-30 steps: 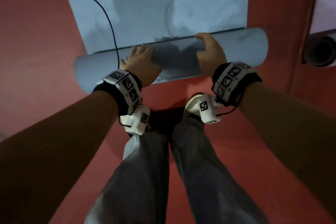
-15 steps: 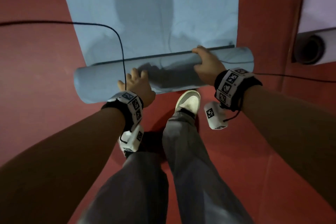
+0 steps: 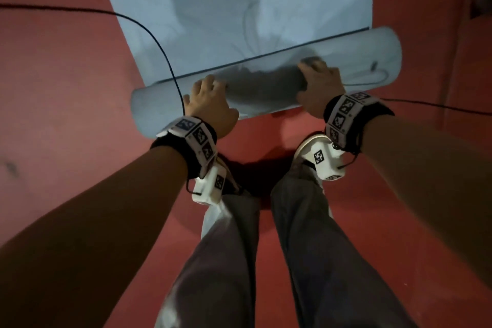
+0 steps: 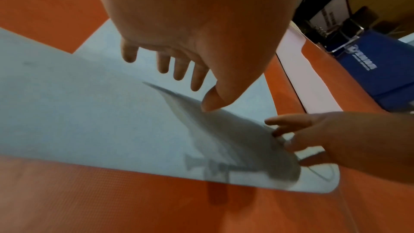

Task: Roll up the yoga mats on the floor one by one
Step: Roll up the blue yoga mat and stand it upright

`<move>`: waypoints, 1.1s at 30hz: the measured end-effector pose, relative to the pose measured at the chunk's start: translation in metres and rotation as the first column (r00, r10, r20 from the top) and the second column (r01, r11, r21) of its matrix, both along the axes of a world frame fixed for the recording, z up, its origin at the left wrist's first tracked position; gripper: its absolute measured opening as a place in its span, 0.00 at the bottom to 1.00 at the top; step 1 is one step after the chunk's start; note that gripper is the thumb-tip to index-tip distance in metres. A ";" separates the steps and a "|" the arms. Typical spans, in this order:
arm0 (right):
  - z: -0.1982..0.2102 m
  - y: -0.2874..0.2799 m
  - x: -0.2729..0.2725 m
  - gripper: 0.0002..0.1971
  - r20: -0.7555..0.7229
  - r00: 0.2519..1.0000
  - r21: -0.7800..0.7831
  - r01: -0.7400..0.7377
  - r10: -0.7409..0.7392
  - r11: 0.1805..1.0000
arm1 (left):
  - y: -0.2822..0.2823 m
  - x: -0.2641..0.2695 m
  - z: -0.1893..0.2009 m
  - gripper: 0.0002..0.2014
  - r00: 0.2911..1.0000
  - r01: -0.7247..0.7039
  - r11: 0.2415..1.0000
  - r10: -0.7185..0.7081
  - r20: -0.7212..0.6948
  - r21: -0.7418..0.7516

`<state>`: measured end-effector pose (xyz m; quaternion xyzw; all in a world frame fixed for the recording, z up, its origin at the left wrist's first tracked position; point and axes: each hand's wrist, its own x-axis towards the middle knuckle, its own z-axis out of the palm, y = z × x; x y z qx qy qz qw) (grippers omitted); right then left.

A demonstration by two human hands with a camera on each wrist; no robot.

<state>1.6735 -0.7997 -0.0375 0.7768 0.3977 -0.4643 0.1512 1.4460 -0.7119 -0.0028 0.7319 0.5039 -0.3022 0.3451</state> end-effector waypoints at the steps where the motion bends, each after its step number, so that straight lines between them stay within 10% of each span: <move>1: 0.001 -0.008 -0.002 0.40 -0.012 1.000 -0.019 0.019 -0.019 1.000 | -0.004 -0.002 -0.002 0.33 1.000 -0.012 1.000 0.012 -0.007 -0.005; 10: 0.017 -0.084 -0.003 0.33 -0.019 0.994 -0.091 -0.107 0.106 0.990 | -0.067 -0.015 -0.017 0.41 0.993 0.093 0.992 -0.099 -0.069 -0.088; 18: 0.015 -0.130 -0.019 0.33 -0.013 0.998 0.211 -0.055 0.059 0.976 | -0.153 -0.044 -0.018 0.46 0.981 0.152 0.988 -0.156 -0.118 -0.043; 27: -0.001 -0.197 -0.049 0.37 -0.052 0.996 0.080 -0.074 0.078 0.994 | -0.196 -0.068 -0.003 0.33 0.998 -0.011 0.999 0.009 -0.057 -0.035; 33: 0.004 -0.270 -0.049 0.39 -0.129 0.991 -0.079 -0.040 0.029 0.996 | -0.227 -0.053 -0.032 0.38 0.984 0.154 0.988 -0.156 -0.082 -0.030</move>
